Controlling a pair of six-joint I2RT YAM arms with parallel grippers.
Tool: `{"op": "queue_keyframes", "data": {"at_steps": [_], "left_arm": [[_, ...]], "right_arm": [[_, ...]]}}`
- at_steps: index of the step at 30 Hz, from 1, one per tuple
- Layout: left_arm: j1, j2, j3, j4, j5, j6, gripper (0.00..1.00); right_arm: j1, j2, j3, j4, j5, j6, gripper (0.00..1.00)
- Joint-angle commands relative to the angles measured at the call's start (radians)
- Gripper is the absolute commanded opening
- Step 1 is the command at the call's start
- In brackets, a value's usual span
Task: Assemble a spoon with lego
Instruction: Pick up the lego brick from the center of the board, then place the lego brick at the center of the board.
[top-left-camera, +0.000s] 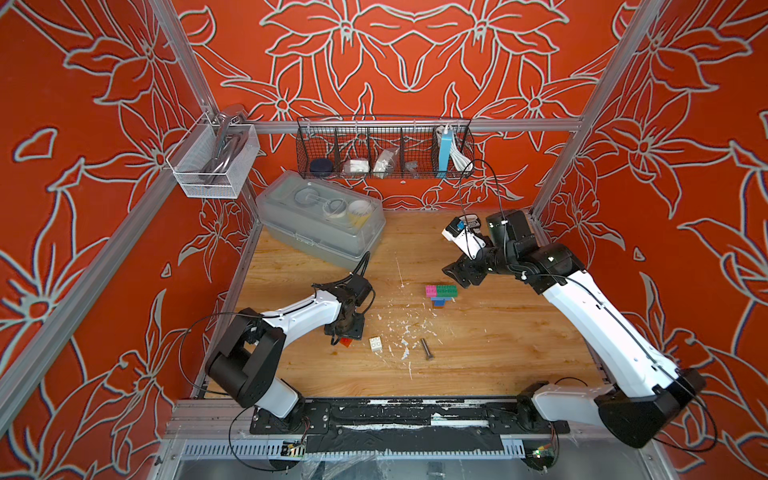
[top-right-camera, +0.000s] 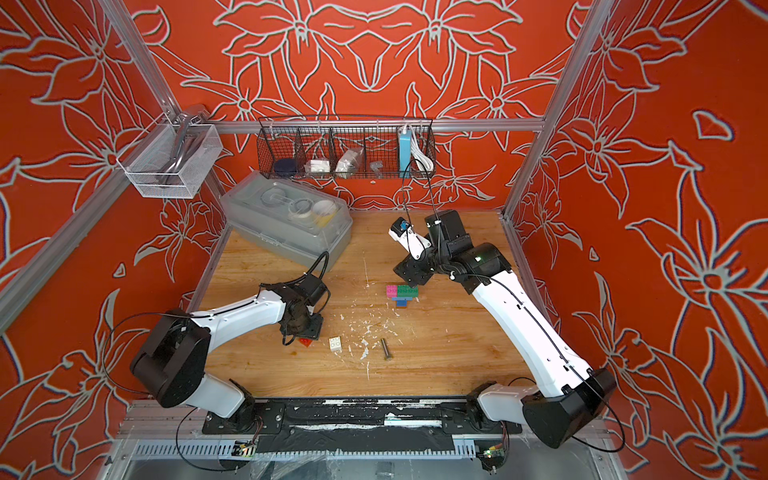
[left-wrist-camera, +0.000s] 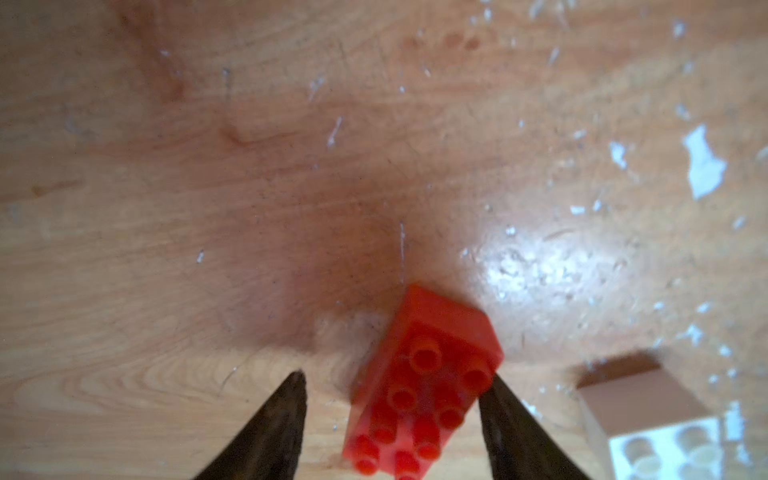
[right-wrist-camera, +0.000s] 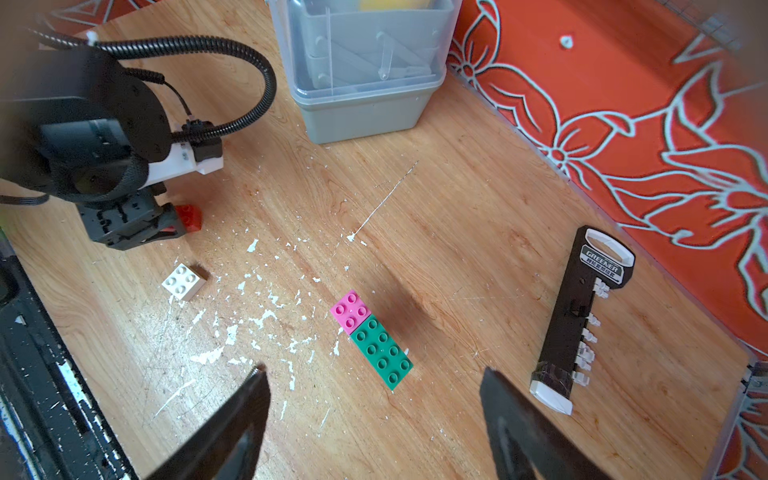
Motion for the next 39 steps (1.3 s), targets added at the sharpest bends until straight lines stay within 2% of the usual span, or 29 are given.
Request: {"op": "queue_keyframes", "data": {"at_steps": [1,6,8,13,21,28,32,34,36,39], "left_arm": [[0.004,0.016,0.032,-0.028,-0.011,0.008,0.51],[0.004,0.018,0.029,-0.040,0.013,0.006,0.24],[0.004,0.016,0.039,-0.046,0.021,0.010,0.20],[0.004,0.031,0.152,-0.081,0.034,0.022,0.18],[-0.018,0.198,0.420,-0.134,0.151,0.017,0.15],[-0.124,0.364,0.537,-0.126,0.180,-0.049,0.19],[-0.153,0.416,0.562,-0.095,0.200,-0.091,0.23],[-0.161,0.431,0.571,-0.090,0.199,-0.099,0.28],[-0.170,0.443,0.581,-0.086,0.202,-0.101,0.40],[-0.177,0.442,0.579,-0.065,0.207,-0.105,0.51]], "right_arm": [[0.003,-0.010,-0.003,-0.021,0.001,-0.001,0.84],[0.001,0.001,-0.003,-0.022,0.026,-0.004,0.84],[0.001,0.002,-0.008,-0.018,0.038,0.001,0.84],[0.002,0.016,-0.017,-0.012,0.110,0.062,0.84],[0.002,0.005,-0.028,0.001,0.135,0.106,0.83],[0.002,0.009,-0.039,-0.023,0.149,0.091,0.84],[0.002,-0.005,-0.052,-0.021,0.156,0.089,0.85],[0.001,-0.012,-0.058,-0.018,0.165,0.091,0.85],[0.001,-0.018,-0.062,-0.018,0.169,0.092,0.85],[0.001,-0.016,-0.061,-0.025,0.181,0.095,0.85]]}}
